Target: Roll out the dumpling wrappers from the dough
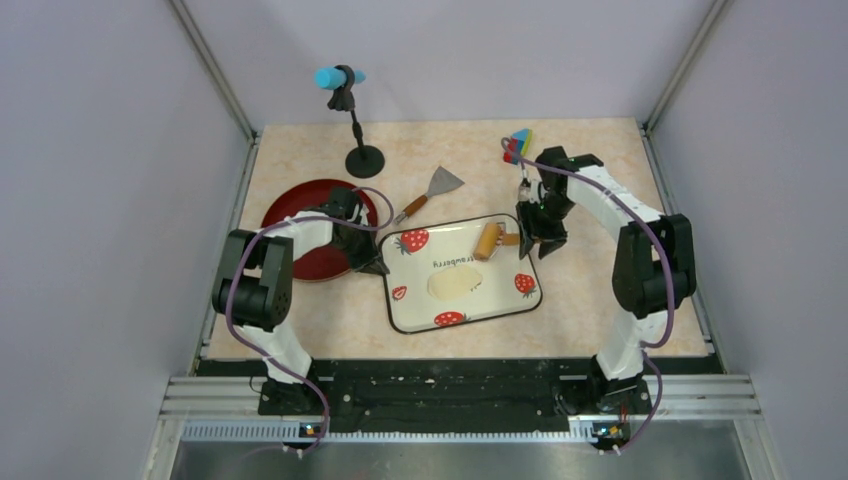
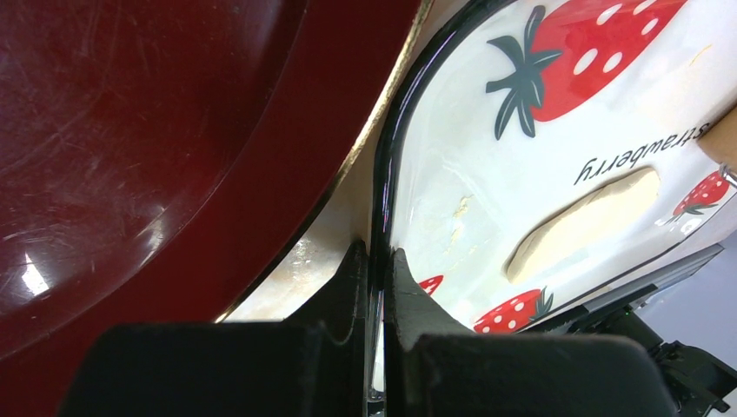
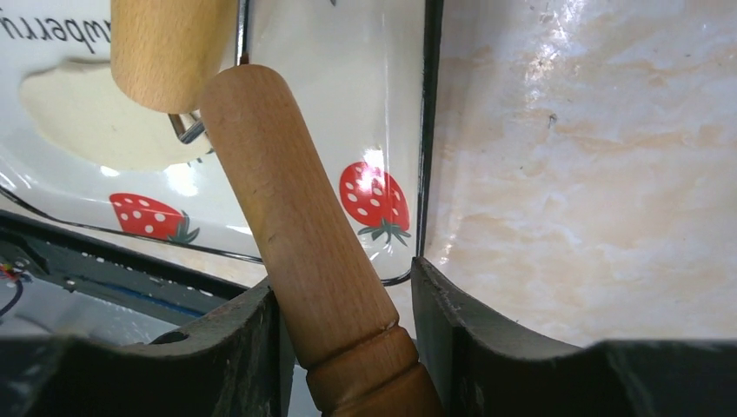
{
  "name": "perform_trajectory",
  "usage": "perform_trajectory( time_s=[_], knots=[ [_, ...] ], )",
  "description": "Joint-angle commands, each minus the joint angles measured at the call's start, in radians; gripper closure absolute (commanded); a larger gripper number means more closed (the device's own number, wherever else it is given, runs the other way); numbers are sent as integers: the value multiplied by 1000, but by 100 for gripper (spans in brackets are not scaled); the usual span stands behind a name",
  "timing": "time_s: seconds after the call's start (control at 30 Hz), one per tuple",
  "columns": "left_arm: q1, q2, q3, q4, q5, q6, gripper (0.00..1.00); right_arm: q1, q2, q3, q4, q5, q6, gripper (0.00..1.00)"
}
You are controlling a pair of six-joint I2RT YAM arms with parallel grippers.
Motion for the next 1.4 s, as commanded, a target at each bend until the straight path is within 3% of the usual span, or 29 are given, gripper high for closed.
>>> perform_trajectory(
  time_s=[0.0,0.83,1.1,1.37],
  knots=[
    [16,34,-6,16,-119,29,100,-12,-57,61,30,-57,19,100],
    [16,32,-15,30,-84,43,100,-25,-215,154,47,-63,53,100],
    [15,28,-20,33,-82,48,100,-80,-275,170,86,-17,103,100],
    [15,31,-16,34,-74,49,100,-220,-335,120,121,-33,136,100]
  ],
)
